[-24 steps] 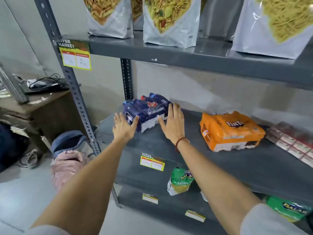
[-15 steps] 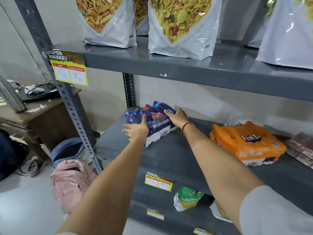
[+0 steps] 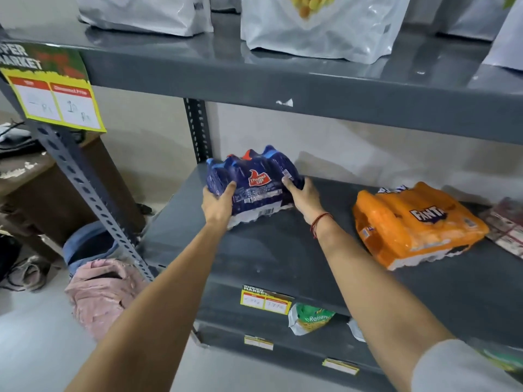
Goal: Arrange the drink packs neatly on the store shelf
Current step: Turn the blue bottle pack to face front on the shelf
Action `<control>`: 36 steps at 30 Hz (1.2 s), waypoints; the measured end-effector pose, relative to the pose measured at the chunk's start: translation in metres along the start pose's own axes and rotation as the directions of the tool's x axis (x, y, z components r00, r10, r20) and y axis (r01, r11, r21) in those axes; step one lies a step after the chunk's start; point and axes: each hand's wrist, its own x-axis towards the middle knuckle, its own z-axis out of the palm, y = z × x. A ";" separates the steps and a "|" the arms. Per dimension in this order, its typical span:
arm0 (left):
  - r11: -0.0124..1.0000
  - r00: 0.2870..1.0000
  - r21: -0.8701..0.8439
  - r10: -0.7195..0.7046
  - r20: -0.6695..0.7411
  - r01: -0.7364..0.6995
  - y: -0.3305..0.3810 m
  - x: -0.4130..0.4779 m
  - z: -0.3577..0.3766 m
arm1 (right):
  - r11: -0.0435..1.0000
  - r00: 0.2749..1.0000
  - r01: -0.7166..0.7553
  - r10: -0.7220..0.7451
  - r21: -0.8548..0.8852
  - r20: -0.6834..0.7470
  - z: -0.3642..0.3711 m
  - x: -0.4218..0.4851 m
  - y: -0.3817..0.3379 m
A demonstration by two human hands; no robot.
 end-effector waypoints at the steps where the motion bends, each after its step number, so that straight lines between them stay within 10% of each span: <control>1: 0.998 0.998 -0.005 0.060 0.031 -0.060 -0.002 -0.002 -0.003 | 0.998 1.000 0.016 -0.015 0.053 -0.021 0.001 -0.008 0.005; 11: 0.887 0.878 0.105 0.417 0.233 -0.449 -0.031 -0.019 -0.029 | 0.983 0.990 0.139 -0.139 0.123 -0.005 -0.027 -0.057 0.039; 22: 0.951 0.961 0.159 0.248 0.120 -0.265 -0.033 -0.036 -0.031 | 0.985 0.987 0.162 -0.161 0.051 -0.029 -0.024 -0.078 0.044; 26: 0.913 0.928 0.179 0.373 0.002 -0.367 -0.037 -0.090 -0.017 | 0.934 0.991 0.124 -0.103 0.334 -0.081 -0.035 -0.075 0.027; 30: 0.910 0.912 0.168 0.337 0.235 -0.380 -0.049 -0.129 0.013 | 0.900 0.995 0.077 -0.043 0.428 -0.089 -0.048 -0.048 -0.008; 36: 0.886 0.847 0.261 0.223 0.483 -0.383 -0.052 -0.120 0.047 | 0.958 0.958 -0.051 -0.032 0.281 0.286 -0.049 -0.038 -0.024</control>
